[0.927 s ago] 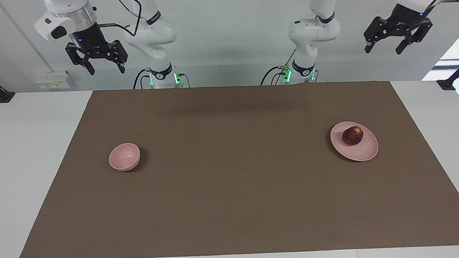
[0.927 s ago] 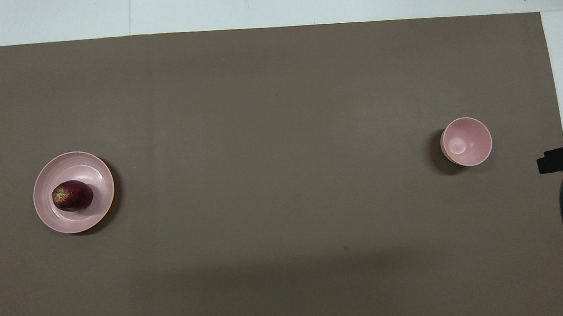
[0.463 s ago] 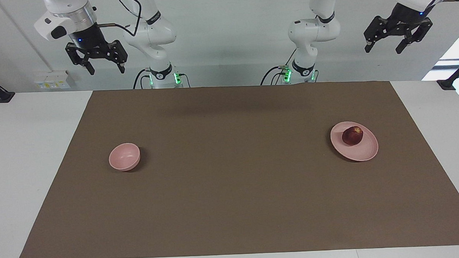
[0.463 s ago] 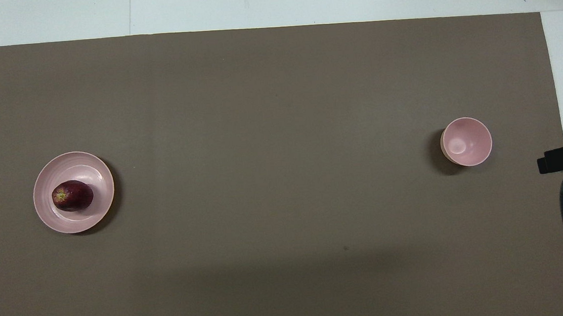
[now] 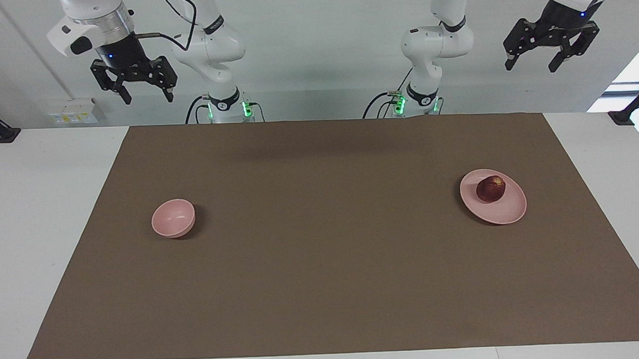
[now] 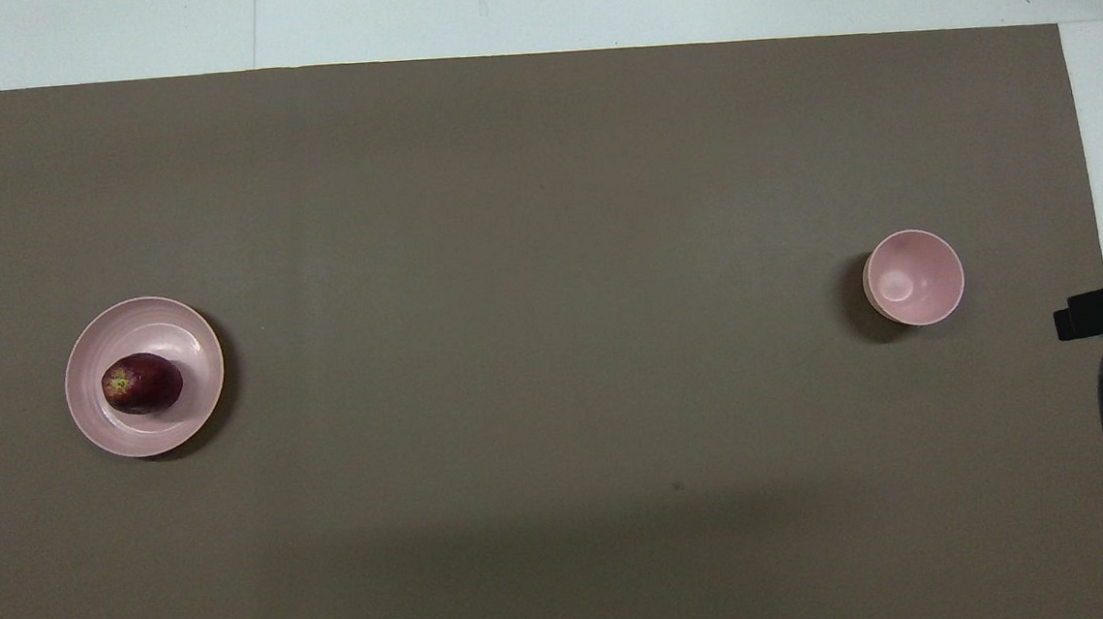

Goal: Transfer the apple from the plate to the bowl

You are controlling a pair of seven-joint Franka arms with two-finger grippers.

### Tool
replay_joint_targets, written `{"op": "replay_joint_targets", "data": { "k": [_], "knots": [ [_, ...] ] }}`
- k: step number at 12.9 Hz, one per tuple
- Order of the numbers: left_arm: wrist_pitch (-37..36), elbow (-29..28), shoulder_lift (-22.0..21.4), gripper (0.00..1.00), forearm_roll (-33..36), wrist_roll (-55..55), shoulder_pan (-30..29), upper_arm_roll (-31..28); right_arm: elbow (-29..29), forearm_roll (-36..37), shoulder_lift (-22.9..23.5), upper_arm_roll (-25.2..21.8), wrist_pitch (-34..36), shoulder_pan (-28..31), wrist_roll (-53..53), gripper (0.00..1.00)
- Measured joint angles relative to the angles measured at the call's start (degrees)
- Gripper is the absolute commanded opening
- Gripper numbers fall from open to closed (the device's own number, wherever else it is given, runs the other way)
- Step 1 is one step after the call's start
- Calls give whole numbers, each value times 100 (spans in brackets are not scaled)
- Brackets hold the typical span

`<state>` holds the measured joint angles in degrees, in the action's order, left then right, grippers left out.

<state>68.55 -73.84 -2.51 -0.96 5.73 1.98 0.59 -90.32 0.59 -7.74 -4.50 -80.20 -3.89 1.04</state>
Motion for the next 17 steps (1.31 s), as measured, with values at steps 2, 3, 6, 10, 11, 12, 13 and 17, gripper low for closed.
{"op": "replay_joint_targets", "data": {
  "k": [2, 3, 6, 10, 11, 12, 13, 17],
  "knots": [
    [0, -11, -1, 100, 0, 0, 0, 0, 0, 0, 0, 0, 0, 0, 0, 100],
    [-1, -17, -2, 100, 0, 0, 0, 0, 0, 0, 0, 0, 0, 0, 0, 100],
    [-13, -106, -58, 100, 0, 0, 0, 0, 0, 0, 0, 0, 0, 1, 0, 100],
    [-17, -201, -130, 100, -1, 0, 0, 0, -1, 0, 0, 0, 0, 1, 0, 100],
    [-17, -208, -136, 100, -1, 0, 0, 0, -1, 0, 0, 0, 0, 1, 0, 100],
    [-17, -212, -138, 100, -1, 0, 0, 0, -1, 0, 0, 0, 0, 1, 0, 100],
    [-17, -217, -138, 100, -1, 0, 0, 0, -1, 0, 0, 0, 0, 1, 0, 100],
    [-10, -287, -148, 100, -28, 1, 0, 4, -1, 0, 0, 0, 0, 1, 0, 100]
  ]
}}
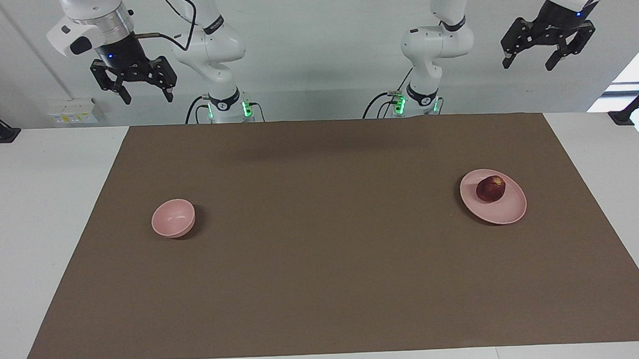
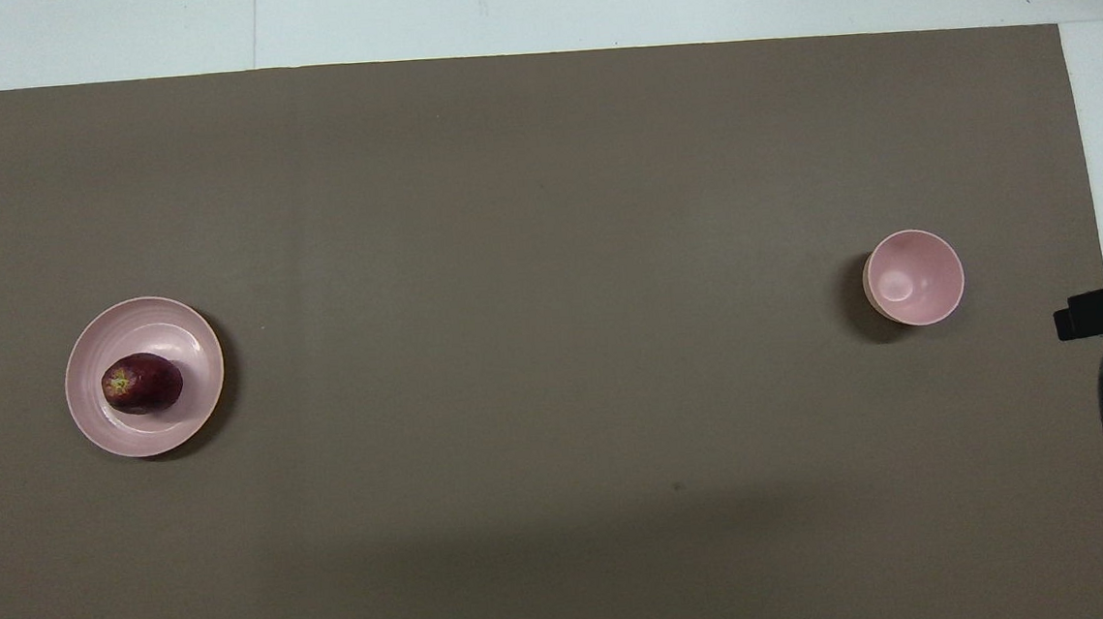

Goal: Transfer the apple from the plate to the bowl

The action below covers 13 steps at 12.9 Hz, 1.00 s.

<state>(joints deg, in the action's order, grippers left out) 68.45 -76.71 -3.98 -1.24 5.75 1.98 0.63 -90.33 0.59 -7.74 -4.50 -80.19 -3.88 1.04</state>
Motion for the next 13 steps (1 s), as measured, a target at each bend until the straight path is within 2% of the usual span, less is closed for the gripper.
{"op": "replay_joint_targets", "data": {
  "k": [3, 7, 13],
  "knots": [
    [114, -209, -57, 100, -144, 0, 0, 1, 0, 0, 0, 0, 0, 0, 0, 100],
    [650, -902, -205, 100, -162, 6, 0, -48, 0, 0, 0, 0, 0, 0, 0, 100],
    [2119, -2331, -221, 100, -165, 275, -20, -182, 0, 0, 0, 0, 0, 1, 0, 100]
  ]
}}
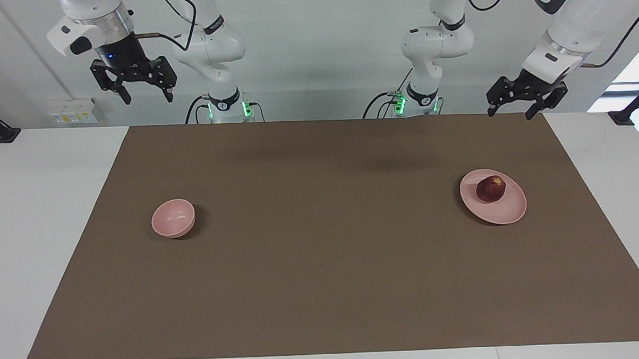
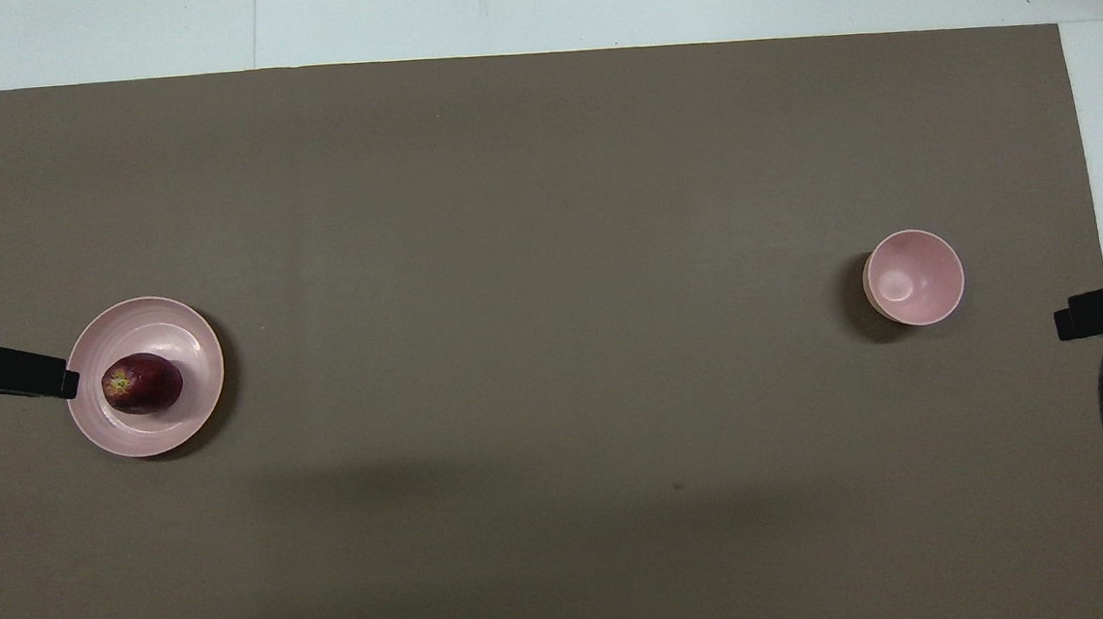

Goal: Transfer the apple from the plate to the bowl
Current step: 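Reach the left gripper down to the red apple on the plate and close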

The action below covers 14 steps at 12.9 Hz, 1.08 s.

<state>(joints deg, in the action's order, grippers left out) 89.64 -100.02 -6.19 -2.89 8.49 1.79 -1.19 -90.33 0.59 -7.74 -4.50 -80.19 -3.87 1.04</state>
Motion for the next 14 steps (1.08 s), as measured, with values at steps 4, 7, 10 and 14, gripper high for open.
{"op": "replay_joint_targets", "data": {
  "k": [4, 7, 10, 14],
  "knots": [
    [1305, -1059, -1, 100, 0, 518, -8, -329, -5, 0, 0, 0, 0, 0, 0, 100],
    [2085, -1722, 11, 100, -2, 1080, -124, -580, -6, 0, 0, 0, 0, 0, 0, 100],
    [2918, -2264, 112, 100, -2, 1139, -160, -575, -6, 0, 0, 0, 0, 0, 0, 100],
    [4082, -2785, 514, 100, -22, 1139, -161, -575, -6, 0, 0, 0, 0, 0, 0, 100]
  ]
}}
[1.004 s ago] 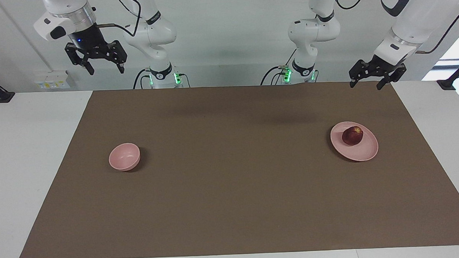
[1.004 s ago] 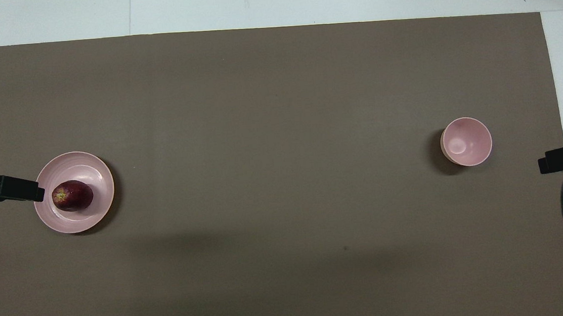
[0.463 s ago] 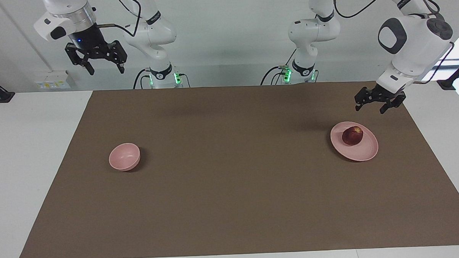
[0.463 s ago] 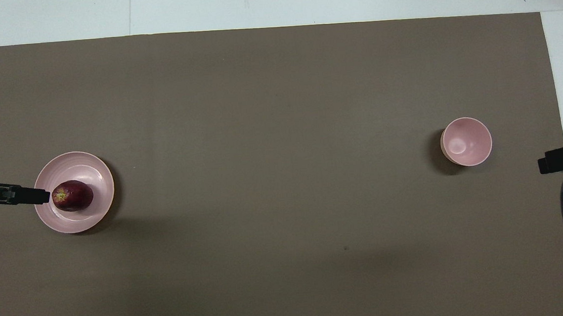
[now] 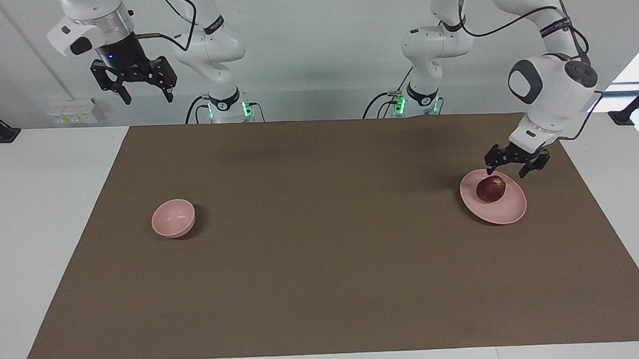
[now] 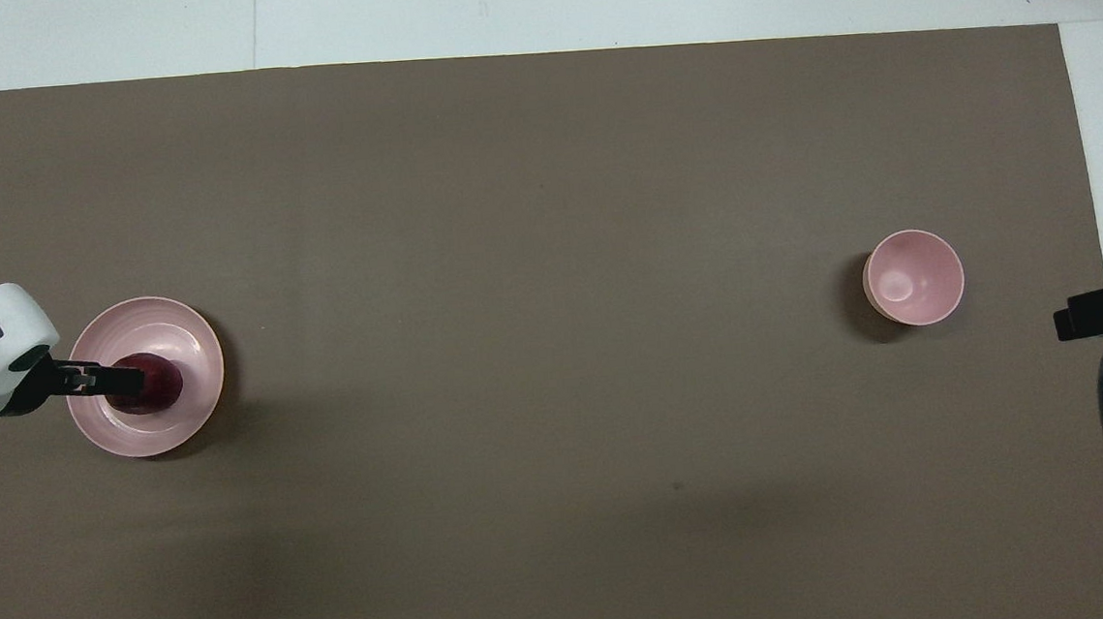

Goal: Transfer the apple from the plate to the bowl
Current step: 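Reach the left gripper down to the red apple on the plate and close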

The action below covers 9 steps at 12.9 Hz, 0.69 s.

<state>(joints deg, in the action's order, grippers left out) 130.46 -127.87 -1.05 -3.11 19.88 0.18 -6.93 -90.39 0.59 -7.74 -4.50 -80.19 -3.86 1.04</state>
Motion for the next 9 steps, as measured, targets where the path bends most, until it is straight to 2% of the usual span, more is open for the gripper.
{"op": "replay_joint_targets", "data": {
  "k": [3, 9],
  "knots": [
    [432, -109, 251, 100, -538, 8, -2, 0, 0, 0, 0, 0, 0, 0, 0, 100],
    [657, -257, 344, 100, -647, 23, -27, -7, 0, 0, 0, 0, 0, 0, 0, 100]
  ]
}}
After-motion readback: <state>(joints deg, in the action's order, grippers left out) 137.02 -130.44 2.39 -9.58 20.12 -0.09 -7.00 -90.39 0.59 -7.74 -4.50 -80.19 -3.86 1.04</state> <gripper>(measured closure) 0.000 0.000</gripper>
